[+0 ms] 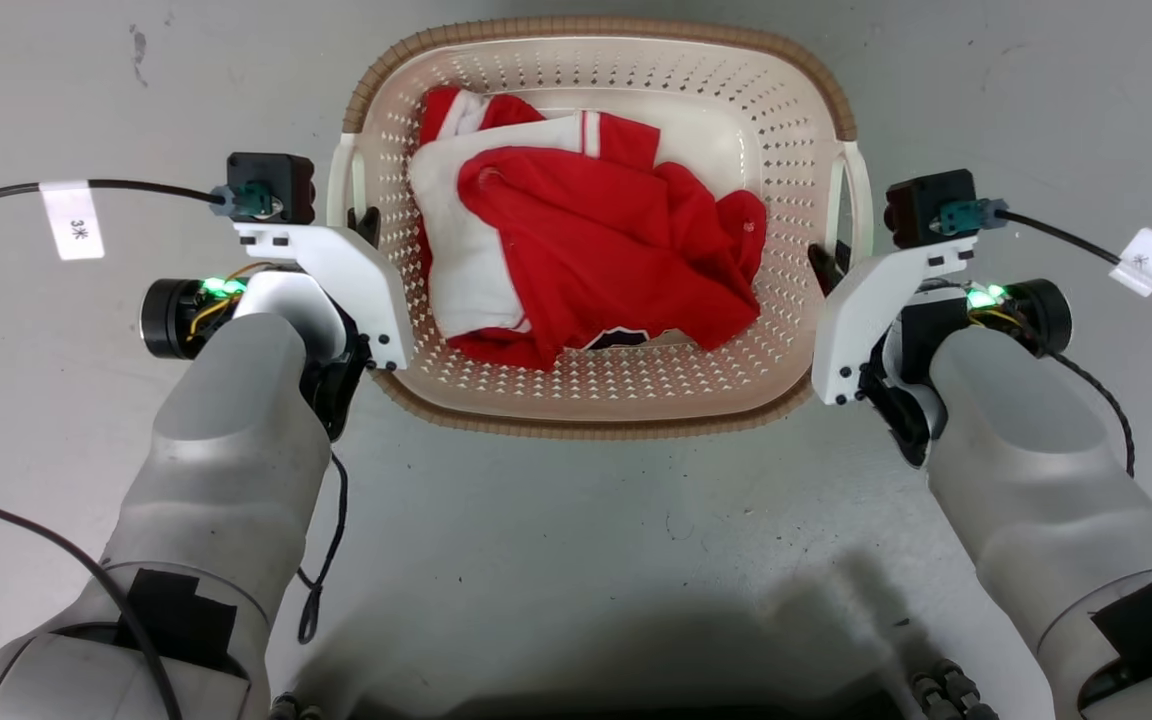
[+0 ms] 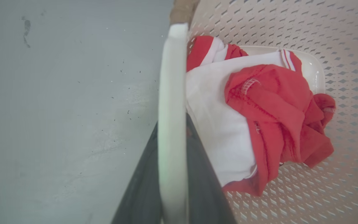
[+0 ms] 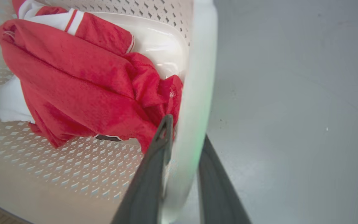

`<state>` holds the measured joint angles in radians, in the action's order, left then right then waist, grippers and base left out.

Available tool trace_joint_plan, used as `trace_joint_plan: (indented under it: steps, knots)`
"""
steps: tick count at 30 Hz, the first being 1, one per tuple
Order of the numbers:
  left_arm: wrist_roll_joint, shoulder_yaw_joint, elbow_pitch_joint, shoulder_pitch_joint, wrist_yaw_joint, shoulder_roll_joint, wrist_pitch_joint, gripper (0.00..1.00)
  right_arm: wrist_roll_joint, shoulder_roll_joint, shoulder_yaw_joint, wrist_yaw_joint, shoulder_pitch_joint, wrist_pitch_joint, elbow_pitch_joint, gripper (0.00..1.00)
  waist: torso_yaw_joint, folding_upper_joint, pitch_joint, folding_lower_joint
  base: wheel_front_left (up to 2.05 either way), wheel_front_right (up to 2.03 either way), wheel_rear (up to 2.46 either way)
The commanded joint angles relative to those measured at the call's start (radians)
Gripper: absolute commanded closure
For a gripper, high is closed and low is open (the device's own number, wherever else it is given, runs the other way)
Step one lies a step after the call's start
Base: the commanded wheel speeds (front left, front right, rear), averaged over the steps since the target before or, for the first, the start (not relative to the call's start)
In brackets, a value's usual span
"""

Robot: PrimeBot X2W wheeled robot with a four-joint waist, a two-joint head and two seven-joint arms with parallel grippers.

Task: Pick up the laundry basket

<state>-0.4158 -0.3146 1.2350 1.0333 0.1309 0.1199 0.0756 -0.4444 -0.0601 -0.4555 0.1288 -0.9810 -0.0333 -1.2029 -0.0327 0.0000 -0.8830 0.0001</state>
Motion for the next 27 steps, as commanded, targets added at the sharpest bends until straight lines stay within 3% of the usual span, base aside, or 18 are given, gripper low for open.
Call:
trace_joint_plan:
  steps: [1, 13, 27]
  knots:
    - [-0.010, -0.008, -0.008, -0.001, -0.001, -0.007, -0.001, 1.00, -0.007, 0.019, -0.016, 0.004, 0.001, 0.005, 0.002, 1.00, 0.000, 0.0000, -0.001, -0.0001, 0.00, 0.00, 0.00]
    - [-0.102, -0.113, -0.020, -0.026, 0.002, -0.014, -0.046, 1.00, -0.115, 0.024, -0.114, 0.008, 0.020, 0.071, 0.004, 1.00, 0.006, 0.0000, 0.057, -0.0001, 0.00, 0.00, 0.00]
    - [-0.232, -0.200, -0.008, -0.087, 0.005, -0.036, -0.218, 1.00, -0.247, 0.027, -0.184, 0.009, 0.058, 0.280, -0.028, 1.00, 0.022, 0.0000, 0.316, -0.0001, 0.00, 0.00, 0.00]
